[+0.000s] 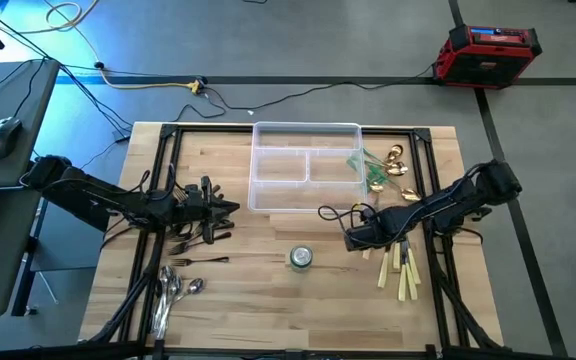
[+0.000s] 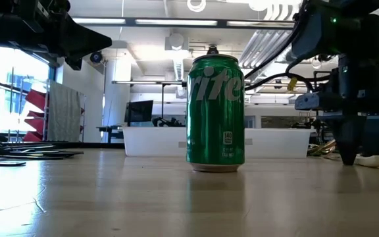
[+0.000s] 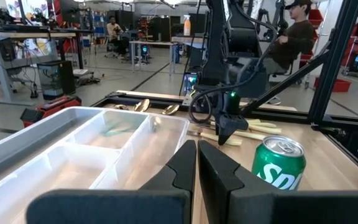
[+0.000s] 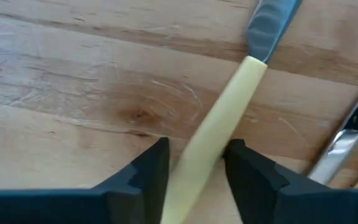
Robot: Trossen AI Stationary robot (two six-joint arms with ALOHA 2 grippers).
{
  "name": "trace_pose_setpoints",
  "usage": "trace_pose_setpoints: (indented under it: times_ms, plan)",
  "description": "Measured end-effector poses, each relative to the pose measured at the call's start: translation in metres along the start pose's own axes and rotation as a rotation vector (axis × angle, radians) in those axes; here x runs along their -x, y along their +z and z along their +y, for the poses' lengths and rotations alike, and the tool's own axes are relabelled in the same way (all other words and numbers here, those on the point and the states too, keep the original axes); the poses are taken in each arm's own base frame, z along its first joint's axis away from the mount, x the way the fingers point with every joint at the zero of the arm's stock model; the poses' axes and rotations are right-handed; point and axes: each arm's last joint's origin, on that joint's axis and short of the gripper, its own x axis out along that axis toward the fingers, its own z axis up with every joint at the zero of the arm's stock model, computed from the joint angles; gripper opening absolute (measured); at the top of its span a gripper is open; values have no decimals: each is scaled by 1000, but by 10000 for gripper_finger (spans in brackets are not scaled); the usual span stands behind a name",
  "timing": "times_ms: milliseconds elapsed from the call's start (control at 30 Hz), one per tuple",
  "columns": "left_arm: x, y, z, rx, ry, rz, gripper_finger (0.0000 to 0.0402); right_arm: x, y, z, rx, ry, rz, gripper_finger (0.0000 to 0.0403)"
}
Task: Sort silverware
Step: Put the yellow table knife into the silverware tray
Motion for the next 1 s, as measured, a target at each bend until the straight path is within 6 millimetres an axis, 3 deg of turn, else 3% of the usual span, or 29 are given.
trace_pose_setpoints:
  times_ms: [200,567,733,867,1000]
  plan:
    - [0,0,0,-1,1,1,0,1,0,3,42,-15,0,35]
    - [0,0,0,-2,3,5,0,51,-11,0,102,-234,79,35]
    - [0,-1,0,-2,5,7,0,82,-13,-1,137,-340,21,35]
    - [0,-1,0,-5,9,11,0,106,-4,8,310,-319,-70,35]
    - [-1,-1,0,-5,19,12,0,115,17,20,644,-249,-61,35]
